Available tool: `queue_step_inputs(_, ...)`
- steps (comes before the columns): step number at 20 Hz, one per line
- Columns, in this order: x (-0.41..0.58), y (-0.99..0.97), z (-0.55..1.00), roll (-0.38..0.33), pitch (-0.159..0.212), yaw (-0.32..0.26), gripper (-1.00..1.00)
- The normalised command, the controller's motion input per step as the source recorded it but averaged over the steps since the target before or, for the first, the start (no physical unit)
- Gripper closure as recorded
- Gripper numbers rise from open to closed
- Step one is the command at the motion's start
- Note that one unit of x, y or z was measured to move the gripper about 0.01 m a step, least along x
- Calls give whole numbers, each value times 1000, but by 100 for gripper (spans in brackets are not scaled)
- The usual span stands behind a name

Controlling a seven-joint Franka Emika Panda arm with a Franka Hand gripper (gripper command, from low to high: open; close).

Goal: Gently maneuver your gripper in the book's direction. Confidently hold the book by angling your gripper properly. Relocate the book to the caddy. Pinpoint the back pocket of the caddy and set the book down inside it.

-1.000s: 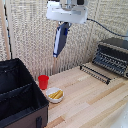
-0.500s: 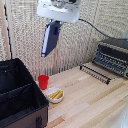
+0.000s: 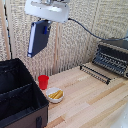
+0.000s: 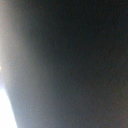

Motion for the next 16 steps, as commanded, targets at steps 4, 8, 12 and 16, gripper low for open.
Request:
queue_step_inputs(4, 358, 787, 664, 13, 22, -60, 100)
queue_step_inputs(8, 266, 719, 620, 22, 16, -86, 100)
queue_step_inputs(12, 69, 564, 494, 50, 6, -142, 100)
queue_step_inputs(16, 0, 486, 310, 57, 28, -166, 100)
